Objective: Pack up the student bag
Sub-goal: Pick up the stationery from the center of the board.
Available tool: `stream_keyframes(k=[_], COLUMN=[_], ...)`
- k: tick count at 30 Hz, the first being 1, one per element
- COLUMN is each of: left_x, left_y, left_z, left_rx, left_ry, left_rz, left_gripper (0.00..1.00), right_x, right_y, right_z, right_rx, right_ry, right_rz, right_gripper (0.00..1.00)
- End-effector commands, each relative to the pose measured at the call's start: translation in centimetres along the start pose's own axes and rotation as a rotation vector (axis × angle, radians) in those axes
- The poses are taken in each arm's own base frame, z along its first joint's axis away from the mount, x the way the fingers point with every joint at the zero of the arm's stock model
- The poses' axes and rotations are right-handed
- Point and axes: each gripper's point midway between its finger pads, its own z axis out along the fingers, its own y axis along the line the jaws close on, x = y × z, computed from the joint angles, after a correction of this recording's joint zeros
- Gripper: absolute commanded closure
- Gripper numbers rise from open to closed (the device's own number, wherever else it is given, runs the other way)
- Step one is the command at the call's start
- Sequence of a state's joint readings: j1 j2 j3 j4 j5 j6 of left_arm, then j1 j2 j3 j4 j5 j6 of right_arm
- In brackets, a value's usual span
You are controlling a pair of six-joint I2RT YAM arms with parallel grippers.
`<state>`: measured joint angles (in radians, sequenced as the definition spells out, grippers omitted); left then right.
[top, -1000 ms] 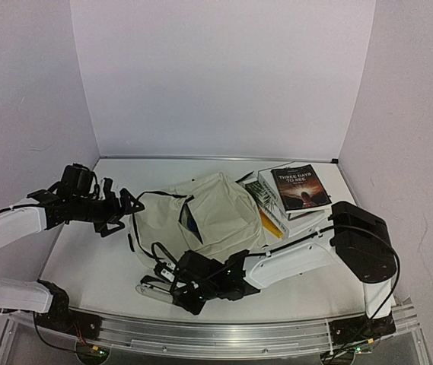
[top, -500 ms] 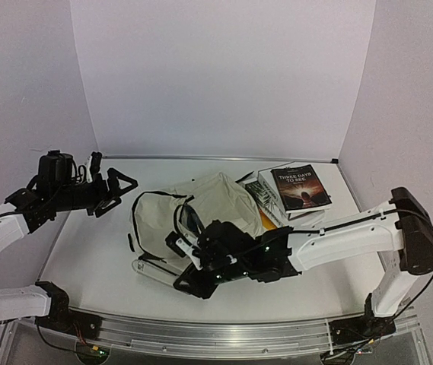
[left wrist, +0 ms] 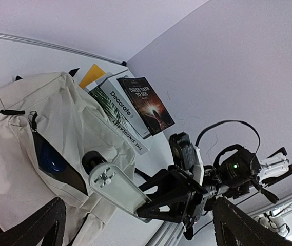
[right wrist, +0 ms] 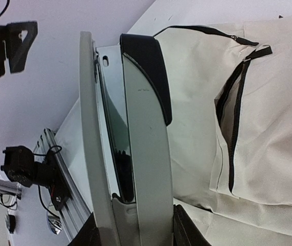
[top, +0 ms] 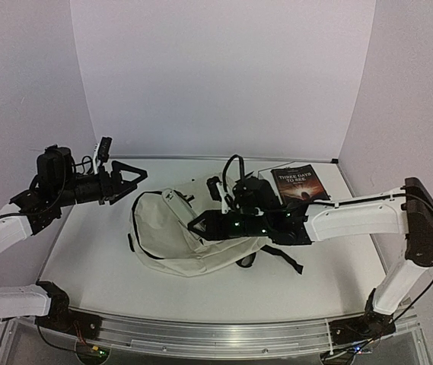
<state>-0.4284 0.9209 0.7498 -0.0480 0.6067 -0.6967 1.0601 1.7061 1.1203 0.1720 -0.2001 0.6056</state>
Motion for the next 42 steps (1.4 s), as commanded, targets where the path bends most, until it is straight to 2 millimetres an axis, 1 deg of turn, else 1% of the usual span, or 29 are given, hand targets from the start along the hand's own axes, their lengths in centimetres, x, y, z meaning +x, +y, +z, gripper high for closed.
stream_keyframes(k=[1,3,6,10,13,19,24,26,29,32,37,42], left_x=[-0.3,0.2,0.5,0.1,0.0,-0.2,0.1,0.3,0.5,0.6,0.7,0.6], left_y=[-3.5,-4.3,-4.7,-5.2,-6.1,-7.3,-8.4,-8.4,-8.4,-8.7,-8.8,-8.6], left_z=[1.5,2.5,3.3,3.5,3.7,4.1,4.5,4.8,5.0,5.0,5.1,5.2], left_rx=[0.123,0.154,0.169,0.196,0.253,0.301,0.363,0.366,0.371,0.385,0.393,0.386], left_ry=[-0.017,-0.006,-0.002,-0.013,-0.014,-0.012,-0.003,0.008,0.017,0.016,0.023,0.012], left_rz=[0.098,0.101,0.096,0.089,0.075,0.06,0.043,0.033,0.021,0.011,0.003,-0.009], left_gripper=[0.0,0.0,0.0,0.0,0.0,0.0,0.0,0.01,0.07,0.19,0.28,0.42], right_x=[-8.0,-8.6,-9.1,-9.3,-8.9,-8.8,-8.6,-8.7,-8.7,-8.8,-8.8,-8.7], right_y=[6.7,7.3,8.3,9.7,10.0,12.2,12.6,12.8,12.8,12.5,12.2,12.3], right_z=[-4.5,-5.1,-6.2,-7.7,-7.8,-9.4,-9.1,-9.2,-9.1,-9.0,-8.8,-8.6], right_rx=[-0.249,-0.289,-0.358,-0.462,-0.497,-0.658,-0.686,-0.701,-0.711,-0.704,-0.695,-0.696], right_ry=[-0.278,-0.308,-0.343,-0.376,-0.369,-0.378,-0.365,-0.368,-0.374,-0.38,-0.386,-0.379], right_rz=[0.092,0.11,0.127,0.13,0.124,0.105,0.1,0.104,0.116,0.13,0.139,0.138], right_gripper=[1.0,1.0,1.0,1.0,1.0,1.0,1.0,1.0,1.0,1.0,1.0,1.0])
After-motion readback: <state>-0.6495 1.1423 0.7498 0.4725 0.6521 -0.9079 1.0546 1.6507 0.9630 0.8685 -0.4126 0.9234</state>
